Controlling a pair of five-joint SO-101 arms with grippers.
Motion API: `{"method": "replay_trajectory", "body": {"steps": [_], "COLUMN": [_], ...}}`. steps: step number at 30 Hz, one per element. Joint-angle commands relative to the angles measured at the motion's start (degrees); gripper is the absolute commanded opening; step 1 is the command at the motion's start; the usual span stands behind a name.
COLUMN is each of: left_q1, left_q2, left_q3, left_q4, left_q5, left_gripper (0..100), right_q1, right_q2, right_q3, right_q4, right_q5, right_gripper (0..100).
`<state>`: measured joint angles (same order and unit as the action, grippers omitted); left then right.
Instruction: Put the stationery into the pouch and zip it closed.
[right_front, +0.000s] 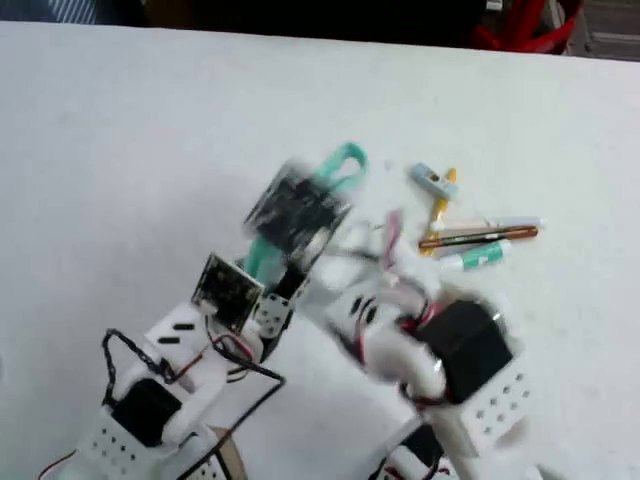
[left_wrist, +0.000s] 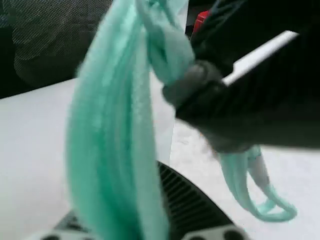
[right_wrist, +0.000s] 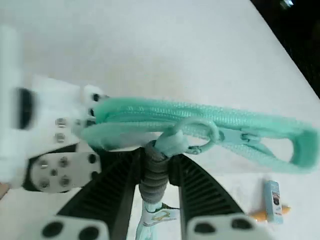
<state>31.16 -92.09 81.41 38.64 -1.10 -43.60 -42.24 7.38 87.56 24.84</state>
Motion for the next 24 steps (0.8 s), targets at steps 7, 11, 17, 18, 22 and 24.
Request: {"method": "replay_trajectory", "body": {"steps": [7, 11, 17, 18, 22, 24], "left_q1": [0.57, 0.57, 0.57, 0.57, 0.4, 0.4], "left_q2": [-0.57, -0.57, -0.57, -0.57, -0.57, -0.57], "left_q3": [-3.25, -3.25, -3.25, -3.34, -3.43, -3.43], "left_q4": [1.58, 1.58, 1.58, 1.58, 1.58, 1.58], "left_q5": [-0.53, -0.53, -0.53, -0.53, -0.53, -0.53], "left_gripper": [2, 2, 2, 2, 2, 2], "right_q1": [-9.27, -9.27, -10.95, -12.26, -16.13, -16.04], "right_q2": [-0.48, -0.04, 0.04, -0.04, -0.13, -0.66], "right_q3": [-12.04, -11.96, -11.16, -10.2, -6.33, -6.51], "right_q4": [6.64, 8.13, 10.24, 10.42, 10.51, 10.51], "right_q5": [0.7, 0.7, 0.62, 0.7, 2.81, 3.6], "right_gripper": [1.9, 1.9, 1.9, 1.9, 2.4, 3.0]}}
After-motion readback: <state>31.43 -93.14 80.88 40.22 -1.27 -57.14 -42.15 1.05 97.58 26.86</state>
